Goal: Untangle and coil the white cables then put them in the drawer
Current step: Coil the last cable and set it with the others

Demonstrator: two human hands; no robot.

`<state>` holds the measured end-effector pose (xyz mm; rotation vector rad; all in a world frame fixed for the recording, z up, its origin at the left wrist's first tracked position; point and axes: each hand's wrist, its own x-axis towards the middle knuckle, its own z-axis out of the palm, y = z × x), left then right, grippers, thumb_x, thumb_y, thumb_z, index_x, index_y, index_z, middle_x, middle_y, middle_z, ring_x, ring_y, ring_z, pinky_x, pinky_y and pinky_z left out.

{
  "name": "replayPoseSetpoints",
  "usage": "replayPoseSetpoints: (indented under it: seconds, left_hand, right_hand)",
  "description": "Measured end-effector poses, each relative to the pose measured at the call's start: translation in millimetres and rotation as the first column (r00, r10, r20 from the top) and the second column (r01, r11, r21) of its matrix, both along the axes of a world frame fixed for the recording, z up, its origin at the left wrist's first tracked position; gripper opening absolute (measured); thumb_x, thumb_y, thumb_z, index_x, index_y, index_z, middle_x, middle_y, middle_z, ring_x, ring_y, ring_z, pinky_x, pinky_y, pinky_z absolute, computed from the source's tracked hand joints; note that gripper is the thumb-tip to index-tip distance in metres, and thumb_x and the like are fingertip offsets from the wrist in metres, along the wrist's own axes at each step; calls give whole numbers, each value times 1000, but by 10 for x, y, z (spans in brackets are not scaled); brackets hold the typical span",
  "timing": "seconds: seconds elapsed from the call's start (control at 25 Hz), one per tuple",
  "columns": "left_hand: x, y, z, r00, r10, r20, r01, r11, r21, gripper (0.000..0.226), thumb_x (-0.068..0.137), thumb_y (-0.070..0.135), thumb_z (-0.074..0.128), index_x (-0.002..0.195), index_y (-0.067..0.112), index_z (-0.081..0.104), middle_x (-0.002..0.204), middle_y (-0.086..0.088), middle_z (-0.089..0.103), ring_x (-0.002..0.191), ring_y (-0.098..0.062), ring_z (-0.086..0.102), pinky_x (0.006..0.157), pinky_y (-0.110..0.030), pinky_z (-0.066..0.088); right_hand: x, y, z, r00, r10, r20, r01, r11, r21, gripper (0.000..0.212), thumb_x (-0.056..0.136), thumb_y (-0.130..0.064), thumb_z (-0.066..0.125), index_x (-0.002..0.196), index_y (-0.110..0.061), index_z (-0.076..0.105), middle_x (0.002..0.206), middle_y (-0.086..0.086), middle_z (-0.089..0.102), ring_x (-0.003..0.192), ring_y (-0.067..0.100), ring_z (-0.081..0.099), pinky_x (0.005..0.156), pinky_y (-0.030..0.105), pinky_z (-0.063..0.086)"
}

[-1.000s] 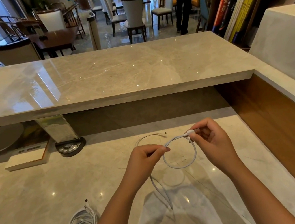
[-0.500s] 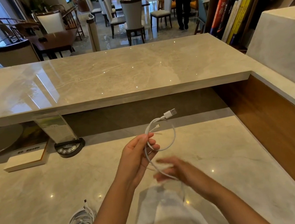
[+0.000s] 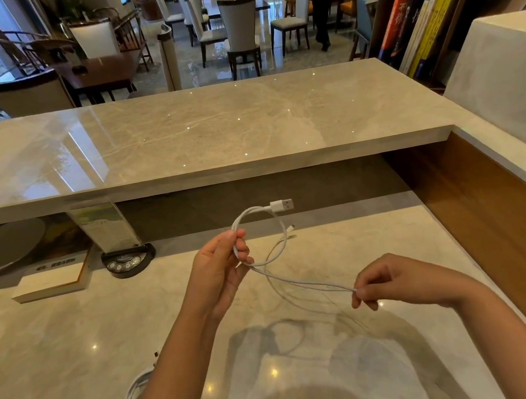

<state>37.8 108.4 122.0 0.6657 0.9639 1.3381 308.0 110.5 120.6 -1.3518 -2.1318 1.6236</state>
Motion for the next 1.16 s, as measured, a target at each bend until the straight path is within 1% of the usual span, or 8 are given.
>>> replayPoseSetpoints:
  seconds: [0.08,0.24,0.44,0.6,0.8,0.96,1.04,1.16]
  left_hand:
    - [-24,4,6,999,-35,11,35,999,-12,25,94,11,44,81,6,65,55,2,58,48,-5,53,50,-16,50]
    - [12,-53,-30,944,-174,-280,163,985,-60,24,94,8,47,81,5,67,58,0,61,52,-7,56,54,-20,51]
    - [79,-104,-89,887,-273,-372,239,961,-135,25,93,6,49,78,6,69,59,-1,63,52,-9,57,56,-22,52]
    - [201,-141,-159,855,-220,-470,176,975,-136,19,90,6,55,78,5,70,60,-1,64,53,-10,58,56,-22,52]
    - [279,-175,-277,915,-55,-400,20,996,-91,14,89,6,57,85,1,70,68,-7,67,63,-14,62,61,-22,53]
    - [356,-209,-303,962,-72,-262,52,995,-82,19,91,10,54,92,4,72,81,-9,74,76,-17,71,69,-23,56]
    - [398,-209,-297,971,-99,-218,86,994,-70,23,93,12,52,97,2,71,86,-12,75,80,-19,72,68,-22,55]
    - [407,-210,-302,977,-89,-193,77,995,-66,25,94,14,49,99,1,70,86,-11,75,80,-16,72,65,-19,54]
  right_hand:
    - [26,64,19,996,-69,-55,67,997,-34,21,89,-13,58,77,-18,74,60,-3,59,62,12,54,65,25,48]
    - [-34,243,54,916,-400,-22,400,913,78,16,85,-17,64,72,-11,71,55,-1,55,54,12,44,50,20,37]
    - [-352,403,129,860,-467,205,399,866,300,22,81,-27,69,74,-6,69,61,-3,59,57,11,50,53,22,41]
    - [-701,300,204,826,-529,194,380,778,501,20,85,-23,63,75,-6,68,61,-4,59,57,11,51,56,30,46]
    - [-997,-51,99,913,-408,-21,368,798,477,29,91,-8,42,105,-9,67,90,5,63,75,17,54,73,33,48]
    - [-1091,-200,-101,817,-520,-249,575,703,418,29,89,-13,58,116,-20,65,96,0,64,77,10,59,68,11,47]
    - [-1139,-262,-152,821,-510,-257,568,682,461,31,90,-17,57,119,-28,61,93,-5,56,78,6,56,64,5,44]
    - [-1187,-303,-209,884,-431,-181,465,776,427,41,98,-22,40,134,-43,38,98,-6,39,83,5,49,67,8,45]
